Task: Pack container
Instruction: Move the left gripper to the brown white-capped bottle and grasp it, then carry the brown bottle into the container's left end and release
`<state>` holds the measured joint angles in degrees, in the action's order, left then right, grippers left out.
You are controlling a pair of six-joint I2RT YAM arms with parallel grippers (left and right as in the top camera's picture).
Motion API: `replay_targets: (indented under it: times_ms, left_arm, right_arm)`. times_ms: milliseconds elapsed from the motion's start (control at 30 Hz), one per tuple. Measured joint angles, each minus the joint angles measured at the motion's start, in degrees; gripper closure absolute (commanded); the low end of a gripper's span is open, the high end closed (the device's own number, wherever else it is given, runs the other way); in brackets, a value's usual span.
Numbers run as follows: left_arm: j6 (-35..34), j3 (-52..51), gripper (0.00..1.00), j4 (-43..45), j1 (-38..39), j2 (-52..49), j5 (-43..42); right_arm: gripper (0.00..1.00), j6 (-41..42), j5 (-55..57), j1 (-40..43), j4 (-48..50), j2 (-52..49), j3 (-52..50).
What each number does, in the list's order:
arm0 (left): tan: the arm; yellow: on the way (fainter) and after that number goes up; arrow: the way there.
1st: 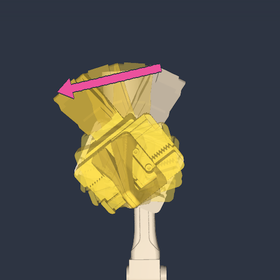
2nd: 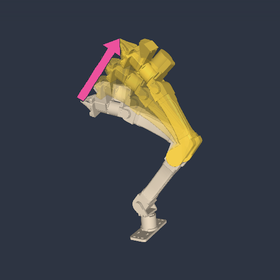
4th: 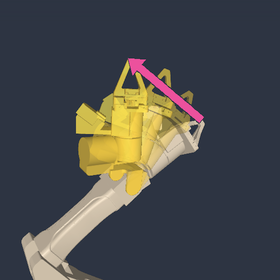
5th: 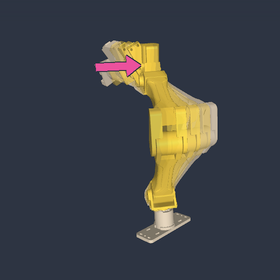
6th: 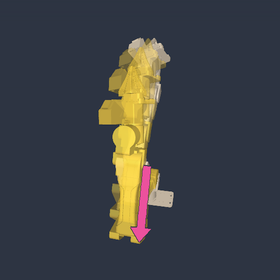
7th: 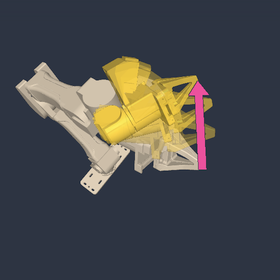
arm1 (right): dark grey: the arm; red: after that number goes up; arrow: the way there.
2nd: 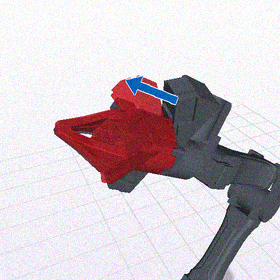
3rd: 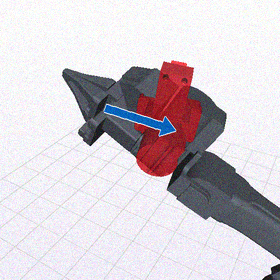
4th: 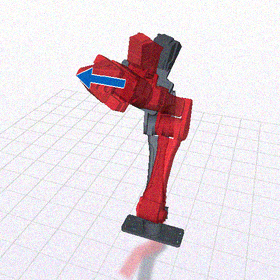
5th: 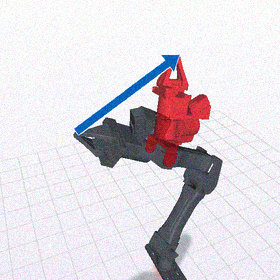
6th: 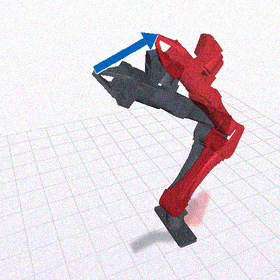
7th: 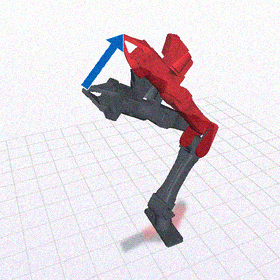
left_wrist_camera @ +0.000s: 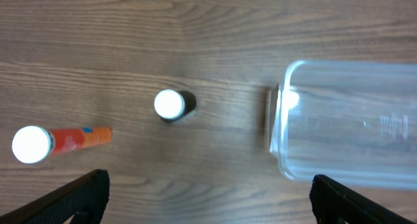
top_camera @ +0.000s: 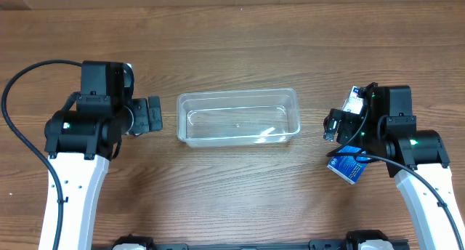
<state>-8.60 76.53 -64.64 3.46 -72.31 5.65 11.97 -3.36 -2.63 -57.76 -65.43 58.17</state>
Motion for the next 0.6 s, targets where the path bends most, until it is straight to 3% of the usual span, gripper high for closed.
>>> replay_targets:
  times_ms: [300,600]
  left_arm:
    - [8.3,2.0,0.00,4.0,-7.4,-8.5,-0.6]
    - [15.5,2.3,0.05,8.8,-7.5,-22.7,-2.0]
  right_arm:
    - [0.00,1.4,2.8,0.0,-0.1,0.0,0.0]
    - [0.00,1.5,2.8,0.0,-0.1,0.0,0.0]
